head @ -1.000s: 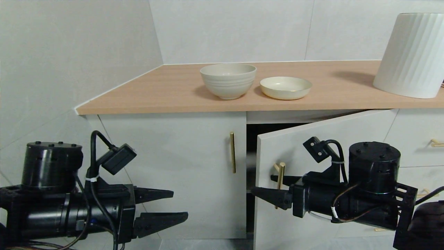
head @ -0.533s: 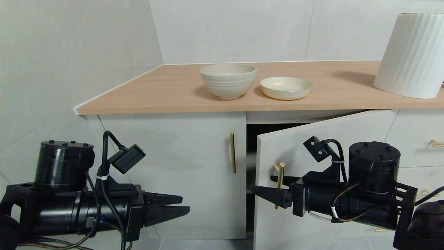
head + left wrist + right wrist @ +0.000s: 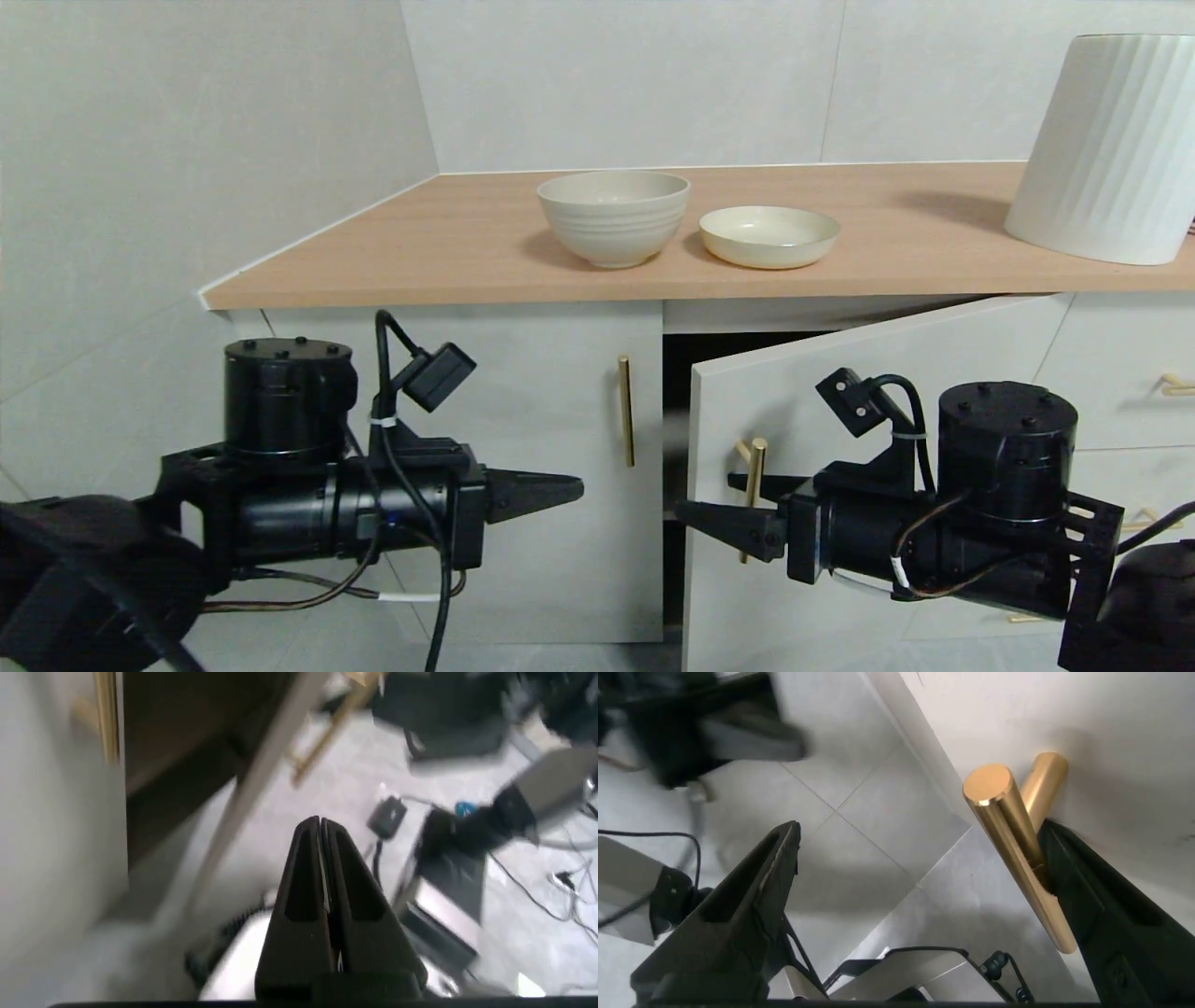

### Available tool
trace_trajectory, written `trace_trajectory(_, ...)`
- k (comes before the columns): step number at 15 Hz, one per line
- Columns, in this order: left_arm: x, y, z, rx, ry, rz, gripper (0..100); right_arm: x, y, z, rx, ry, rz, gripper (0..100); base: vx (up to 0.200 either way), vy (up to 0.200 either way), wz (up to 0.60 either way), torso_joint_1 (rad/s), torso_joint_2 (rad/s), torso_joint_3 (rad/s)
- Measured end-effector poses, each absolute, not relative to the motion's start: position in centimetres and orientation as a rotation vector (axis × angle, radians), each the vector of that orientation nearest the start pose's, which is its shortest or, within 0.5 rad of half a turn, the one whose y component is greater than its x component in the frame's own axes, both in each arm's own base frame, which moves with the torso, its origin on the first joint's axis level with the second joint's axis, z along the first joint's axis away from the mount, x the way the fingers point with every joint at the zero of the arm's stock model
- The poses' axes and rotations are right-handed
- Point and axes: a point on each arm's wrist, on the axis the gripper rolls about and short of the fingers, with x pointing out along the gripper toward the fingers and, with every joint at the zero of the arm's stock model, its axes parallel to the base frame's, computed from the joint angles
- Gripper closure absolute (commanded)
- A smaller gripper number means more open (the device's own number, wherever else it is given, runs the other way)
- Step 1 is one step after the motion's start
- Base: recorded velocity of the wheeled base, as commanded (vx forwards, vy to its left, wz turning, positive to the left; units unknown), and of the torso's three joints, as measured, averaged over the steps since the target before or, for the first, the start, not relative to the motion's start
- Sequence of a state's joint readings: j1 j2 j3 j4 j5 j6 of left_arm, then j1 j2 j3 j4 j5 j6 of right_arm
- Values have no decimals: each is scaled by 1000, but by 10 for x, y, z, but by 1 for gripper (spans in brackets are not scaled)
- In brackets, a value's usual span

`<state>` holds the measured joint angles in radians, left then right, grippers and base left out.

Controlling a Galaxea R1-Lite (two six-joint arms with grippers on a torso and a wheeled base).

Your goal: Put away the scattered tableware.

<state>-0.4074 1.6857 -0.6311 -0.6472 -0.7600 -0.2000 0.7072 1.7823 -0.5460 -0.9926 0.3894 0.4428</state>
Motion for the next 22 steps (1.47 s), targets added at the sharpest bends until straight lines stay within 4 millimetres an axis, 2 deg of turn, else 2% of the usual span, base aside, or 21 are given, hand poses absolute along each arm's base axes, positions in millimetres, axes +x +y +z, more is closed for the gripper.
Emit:
trace_trajectory(3,274,-145,120,-221,465,-1109,100,213,194,128,353,494,1016,0,0,0,0,0,0,0)
trace_trajectory(5,287,-165,108,-212,339,-1070,100,213,195,127,352,497,1019,0,0,0,0,0,0,0)
trace_trajectory(7,290,-183,95,-241,302,-1066,100,212,195,126,350,502,1020,0,0,0,0,0,0,0)
trace_trajectory(10,292,-193,77,-243,344,-1069,100,211,195,125,349,507,1021,0,0,0,0,0,0,0)
trace_trajectory(22,300,-238,76,-236,238,-1096,100,210,192,124,337,505,1017,0,0,0,0,0,0,0)
